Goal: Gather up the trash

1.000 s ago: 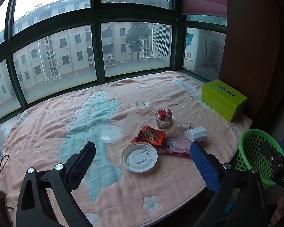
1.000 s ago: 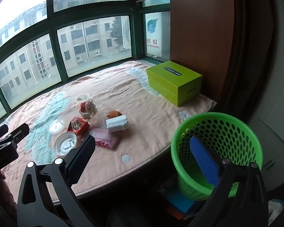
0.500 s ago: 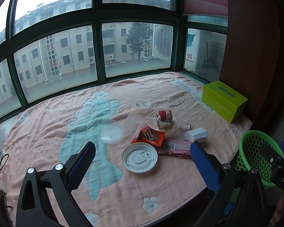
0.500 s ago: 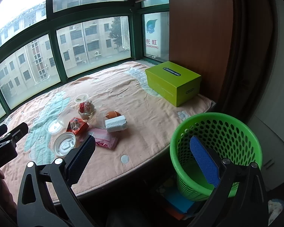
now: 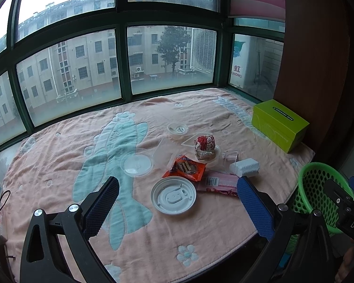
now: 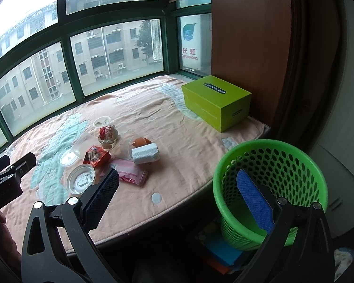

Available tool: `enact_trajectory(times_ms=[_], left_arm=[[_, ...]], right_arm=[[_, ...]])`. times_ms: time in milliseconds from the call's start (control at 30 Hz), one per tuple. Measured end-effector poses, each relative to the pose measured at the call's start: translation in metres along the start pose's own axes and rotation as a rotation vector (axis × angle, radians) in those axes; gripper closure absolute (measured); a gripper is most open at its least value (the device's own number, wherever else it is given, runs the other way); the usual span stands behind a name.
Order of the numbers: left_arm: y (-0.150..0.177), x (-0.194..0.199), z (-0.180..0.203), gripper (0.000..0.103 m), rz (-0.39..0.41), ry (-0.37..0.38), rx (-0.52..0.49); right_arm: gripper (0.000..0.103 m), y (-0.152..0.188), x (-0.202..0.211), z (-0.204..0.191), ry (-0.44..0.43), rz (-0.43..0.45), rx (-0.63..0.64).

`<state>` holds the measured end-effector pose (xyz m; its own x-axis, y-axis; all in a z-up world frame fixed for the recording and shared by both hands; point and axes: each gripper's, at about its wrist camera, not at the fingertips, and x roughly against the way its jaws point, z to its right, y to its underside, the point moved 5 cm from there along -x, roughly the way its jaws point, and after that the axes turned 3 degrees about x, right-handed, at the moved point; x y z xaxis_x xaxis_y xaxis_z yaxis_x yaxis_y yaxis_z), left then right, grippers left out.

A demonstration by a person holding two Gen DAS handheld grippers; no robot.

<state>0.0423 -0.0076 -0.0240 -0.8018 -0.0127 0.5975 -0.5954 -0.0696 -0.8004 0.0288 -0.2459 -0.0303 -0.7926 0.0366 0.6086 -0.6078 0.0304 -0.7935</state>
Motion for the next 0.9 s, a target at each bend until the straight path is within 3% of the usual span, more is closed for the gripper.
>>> enact_trajectory(times_ms=[900], left_arm=[[0.0002, -0.0071, -0.0011, 0.006, -0.01, -0.007, 0.01]], right_arm=[[0.005, 0.0011, -0.0068, -0.0028, -0.003, -0.011, 0.001]])
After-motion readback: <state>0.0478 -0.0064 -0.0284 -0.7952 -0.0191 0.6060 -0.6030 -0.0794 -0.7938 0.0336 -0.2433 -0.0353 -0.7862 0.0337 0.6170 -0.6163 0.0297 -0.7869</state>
